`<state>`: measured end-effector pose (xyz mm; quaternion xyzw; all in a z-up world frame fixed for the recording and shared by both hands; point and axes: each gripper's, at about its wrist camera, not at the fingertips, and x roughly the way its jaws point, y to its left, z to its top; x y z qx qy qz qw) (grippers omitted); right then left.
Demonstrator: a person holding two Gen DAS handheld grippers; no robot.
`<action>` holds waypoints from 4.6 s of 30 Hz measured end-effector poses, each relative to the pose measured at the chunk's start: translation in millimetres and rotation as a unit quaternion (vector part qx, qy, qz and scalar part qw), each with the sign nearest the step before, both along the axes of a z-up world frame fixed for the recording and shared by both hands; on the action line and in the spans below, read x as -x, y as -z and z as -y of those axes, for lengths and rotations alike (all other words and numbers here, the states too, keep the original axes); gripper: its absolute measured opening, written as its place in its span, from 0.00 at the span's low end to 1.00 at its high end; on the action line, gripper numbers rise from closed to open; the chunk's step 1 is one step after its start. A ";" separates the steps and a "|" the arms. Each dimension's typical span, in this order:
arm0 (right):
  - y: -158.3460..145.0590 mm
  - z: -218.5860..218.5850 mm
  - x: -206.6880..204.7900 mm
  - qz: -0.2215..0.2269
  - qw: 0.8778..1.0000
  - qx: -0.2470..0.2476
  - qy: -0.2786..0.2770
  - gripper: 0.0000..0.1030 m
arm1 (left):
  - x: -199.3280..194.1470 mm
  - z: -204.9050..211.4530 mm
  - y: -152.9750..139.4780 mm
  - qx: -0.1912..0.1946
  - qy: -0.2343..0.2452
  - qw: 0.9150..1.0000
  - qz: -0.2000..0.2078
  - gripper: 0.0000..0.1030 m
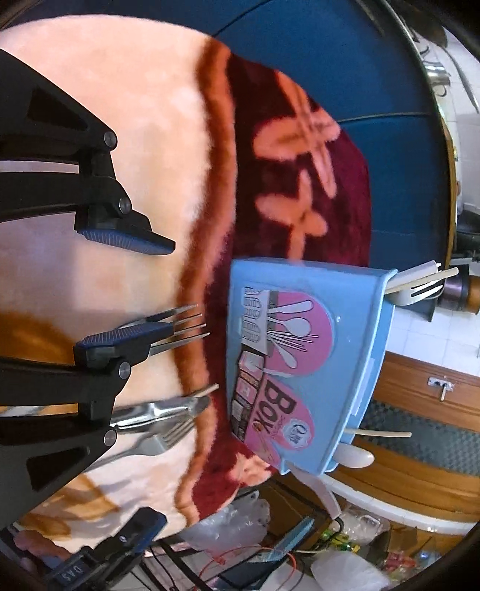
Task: Organize utensils
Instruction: 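Move both open tools back over the loose forks and knife, then grasp a silver fork with the left tool while the right tool grasps another fork, then lift both forks over the blue caddy and lower them inside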
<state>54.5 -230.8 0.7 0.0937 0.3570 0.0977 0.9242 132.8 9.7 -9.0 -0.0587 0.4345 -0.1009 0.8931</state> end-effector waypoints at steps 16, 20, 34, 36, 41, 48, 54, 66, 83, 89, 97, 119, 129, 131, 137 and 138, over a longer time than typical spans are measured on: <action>10.9 -2.0 -9.1 -0.020 1.000 0.003 0.002 0.38 | -10.8 4.2 6.3 0.087 0.051 0.995 -0.003 0.18; 11.9 -3.4 -10.4 -0.022 1.000 0.006 0.002 0.38 | -12.0 3.9 9.0 0.117 0.059 0.991 -0.010 0.14; 7.9 -14.7 -14.7 -0.030 0.999 0.011 -0.020 0.38 | 10.8 -1.4 -26.0 0.081 0.035 0.993 0.085 0.04; 6.2 -18.0 -16.2 -0.031 0.999 0.014 -0.029 0.38 | 15.1 -6.1 -35.6 0.075 0.028 0.991 0.104 0.03; 6.4 -25.9 -24.9 -0.047 0.998 0.012 -0.052 0.38 | 26.7 -19.6 -62.7 0.042 0.008 0.987 0.156 0.02; 15.3 -35.8 -43.5 -0.086 0.992 -0.010 -0.089 0.38 | 42.7 -33.7 -88.2 0.000 -0.021 0.978 0.209 0.02; 18.7 -44.3 -58.8 -0.107 0.988 -0.026 -0.111 0.33 | 50.5 -38.1 -97.5 -0.021 -0.030 0.972 0.230 0.02; 9.1 -31.4 -55.5 -0.079 0.986 -0.080 -0.125 0.04 | 58.3 -39.0 -108.6 -0.001 -0.049 0.966 0.252 0.02; -51.8 13.1 -15.9 0.090 0.991 -0.076 -0.063 0.03 | 39.0 -31.2 -176.8 -0.042 -0.089 0.940 0.328 0.02; -77.6 20.4 -15.8 0.154 0.986 -0.054 -0.029 0.03 | 18.0 -23.8 -204.7 -0.080 -0.098 0.925 0.359 0.02; -107.3 24.5 -32.2 0.208 0.977 -0.036 0.000 0.03 | -15.8 -5.9 -196.0 -0.133 -0.086 0.922 0.353 0.02; -114.3 -4.1 -114.1 0.267 0.963 -0.020 -0.003 0.03 | -56.7 18.9 -130.3 -0.081 -0.037 0.951 0.296 0.03; -96.5 -7.8 -121.6 0.242 0.970 -0.012 -0.018 0.03 | -60.5 17.4 -115.8 -0.053 -0.031 0.957 0.282 0.04; -98.4 -5.5 -121.9 0.246 0.969 -0.015 -0.012 0.03 | -60.3 18.5 -113.5 -0.053 -0.031 0.958 0.281 0.04; -116.9 -3.7 -121.7 0.271 0.962 -0.023 -0.009 0.03 | -56.9 18.3 -115.0 -0.043 -0.035 0.957 0.284 0.04; -117.7 -4.9 -122.8 0.272 0.962 -0.023 -0.010 0.03 | -56.7 17.9 -115.0 -0.043 -0.035 0.957 0.283 0.04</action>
